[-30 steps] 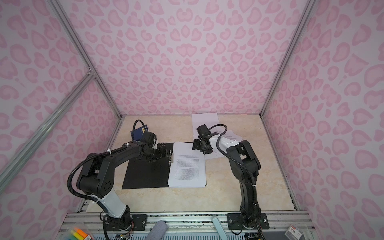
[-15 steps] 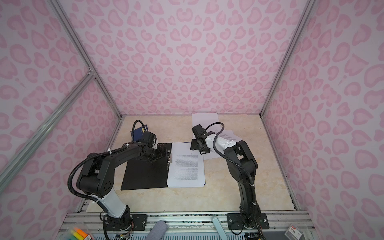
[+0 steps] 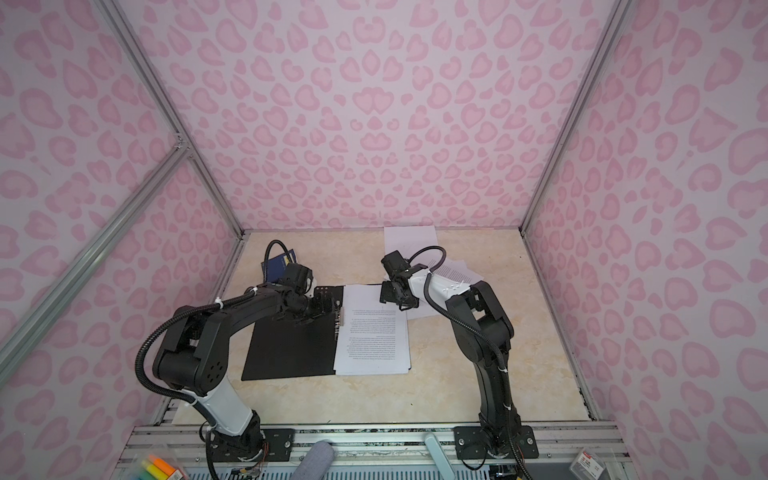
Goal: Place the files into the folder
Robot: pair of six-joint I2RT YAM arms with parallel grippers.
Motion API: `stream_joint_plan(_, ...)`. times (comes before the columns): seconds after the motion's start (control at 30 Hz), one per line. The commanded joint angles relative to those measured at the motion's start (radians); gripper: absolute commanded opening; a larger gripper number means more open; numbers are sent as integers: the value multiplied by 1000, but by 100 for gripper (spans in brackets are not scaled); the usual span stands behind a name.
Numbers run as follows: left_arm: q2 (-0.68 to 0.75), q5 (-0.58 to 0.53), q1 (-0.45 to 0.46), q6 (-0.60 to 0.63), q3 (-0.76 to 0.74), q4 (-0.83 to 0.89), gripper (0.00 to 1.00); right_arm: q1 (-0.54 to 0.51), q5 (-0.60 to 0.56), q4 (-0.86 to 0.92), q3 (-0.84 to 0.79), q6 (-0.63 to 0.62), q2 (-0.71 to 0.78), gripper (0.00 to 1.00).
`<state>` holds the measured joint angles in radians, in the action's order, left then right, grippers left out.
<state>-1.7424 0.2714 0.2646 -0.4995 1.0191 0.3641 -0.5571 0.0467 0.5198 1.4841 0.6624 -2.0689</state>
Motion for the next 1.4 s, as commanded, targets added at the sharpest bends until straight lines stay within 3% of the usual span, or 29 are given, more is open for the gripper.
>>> stream_joint_plan(0.0, -5, 12, 0, -5, -10, 3, 98, 0, 15, -12, 26, -1, -18, 80)
stream_joint_plan(0.57, 4, 22, 0, -10, -15, -2, 98, -3, 49, -30, 27, 20, -35, 79)
stream_joint_plan(0.9, 13, 43, -1, -22, -15, -9, 98, 12, 14, -59, -108, 20, 84, 81)
stream_joint_plan(1.1, 77, 42, -1, -25, 17, 18, 98, 78, 31, -105, -222, -56, 191, 81)
stream_joint_plan(1.37, 226, 35, 16, -20, 76, 86, 98, 267, -32, -7, -184, -172, 179, 82)
